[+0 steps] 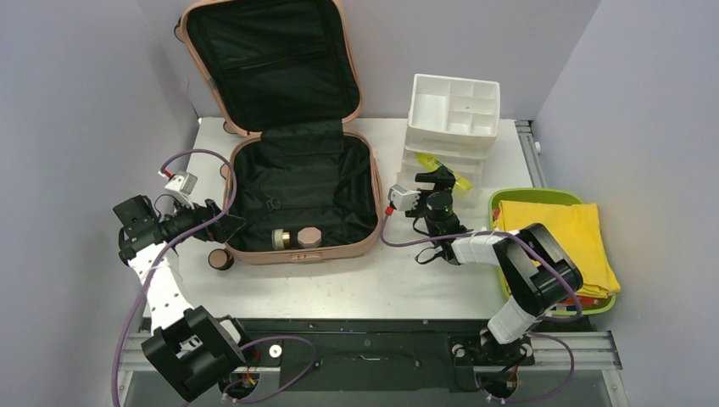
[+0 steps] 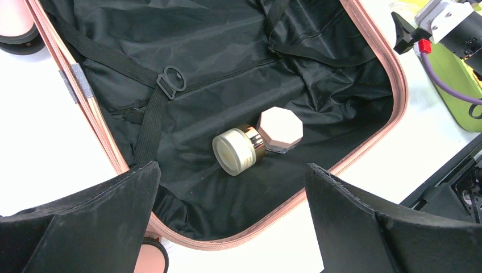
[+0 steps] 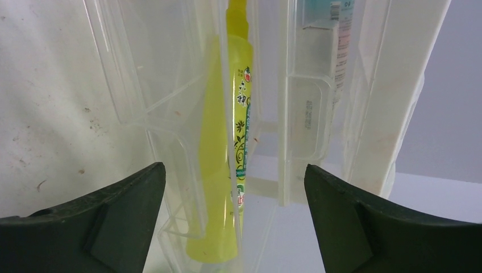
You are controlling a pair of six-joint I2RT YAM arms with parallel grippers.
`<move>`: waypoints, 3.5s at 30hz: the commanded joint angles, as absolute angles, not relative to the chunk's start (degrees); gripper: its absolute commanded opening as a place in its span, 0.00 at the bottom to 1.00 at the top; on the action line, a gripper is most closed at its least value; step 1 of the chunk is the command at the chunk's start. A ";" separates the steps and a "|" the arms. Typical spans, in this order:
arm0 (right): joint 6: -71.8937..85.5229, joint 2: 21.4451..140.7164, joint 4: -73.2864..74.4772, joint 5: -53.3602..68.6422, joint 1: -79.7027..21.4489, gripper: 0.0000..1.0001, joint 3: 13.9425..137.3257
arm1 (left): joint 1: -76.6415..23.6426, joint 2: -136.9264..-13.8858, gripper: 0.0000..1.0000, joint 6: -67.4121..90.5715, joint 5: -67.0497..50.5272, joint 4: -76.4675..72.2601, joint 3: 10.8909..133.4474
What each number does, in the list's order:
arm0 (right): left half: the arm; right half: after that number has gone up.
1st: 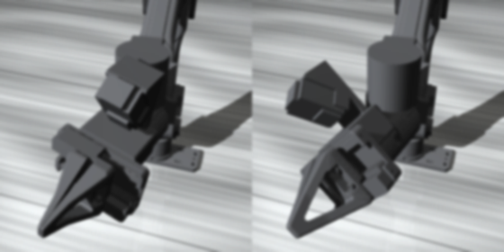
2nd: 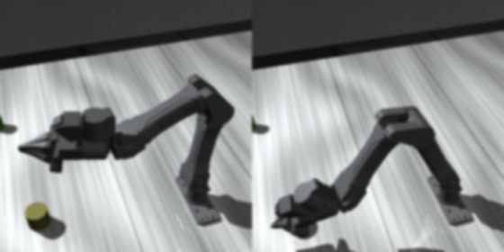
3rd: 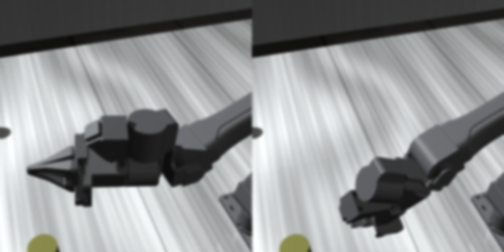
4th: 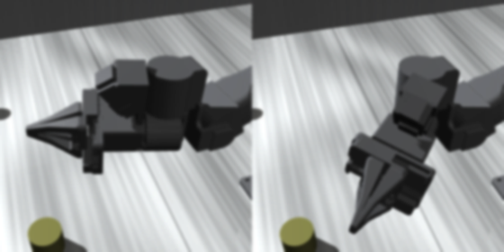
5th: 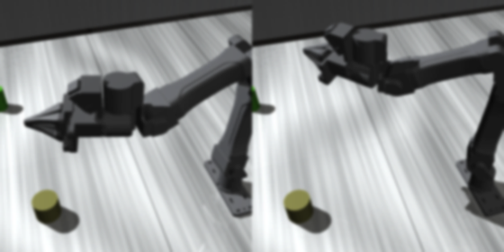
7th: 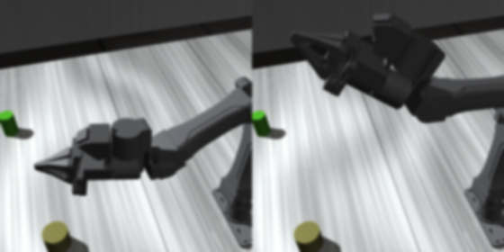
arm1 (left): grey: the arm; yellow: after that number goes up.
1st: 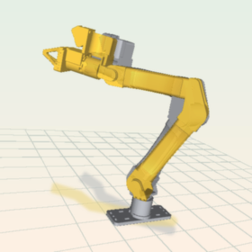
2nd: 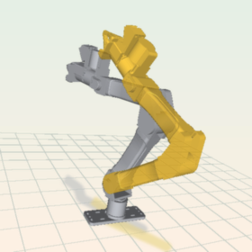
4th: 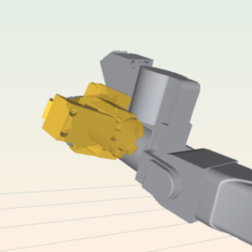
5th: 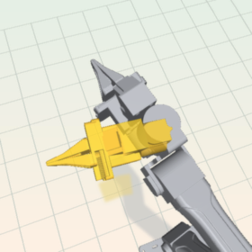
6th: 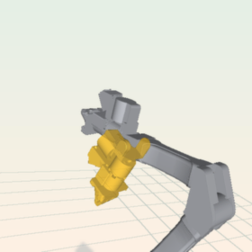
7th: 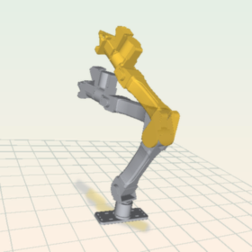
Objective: Open, take out, and arrange the luggage
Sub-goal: Close the drawer of the storage box.
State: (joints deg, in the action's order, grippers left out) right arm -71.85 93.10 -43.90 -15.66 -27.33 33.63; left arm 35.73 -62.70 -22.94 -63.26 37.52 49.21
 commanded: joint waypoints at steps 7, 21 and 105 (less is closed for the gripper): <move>-62.45 75.24 -1.71 0.78 -25.43 0.93 46.52 | 36.12 -63.18 0.96 -23.37 -65.48 36.34 49.66; -67.24 79.35 31.09 8.69 -23.11 0.13 53.71 | 36.12 -63.62 0.96 -23.86 -65.99 37.28 49.90; -67.10 103.46 -15.17 -14.18 -17.32 0.00 58.28 | 36.21 -64.35 0.96 -24.54 -65.75 38.45 50.39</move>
State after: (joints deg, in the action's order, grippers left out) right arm -65.84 101.67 -3.22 -10.63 -17.61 57.14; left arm 35.73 -65.47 -23.38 -64.51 38.46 49.21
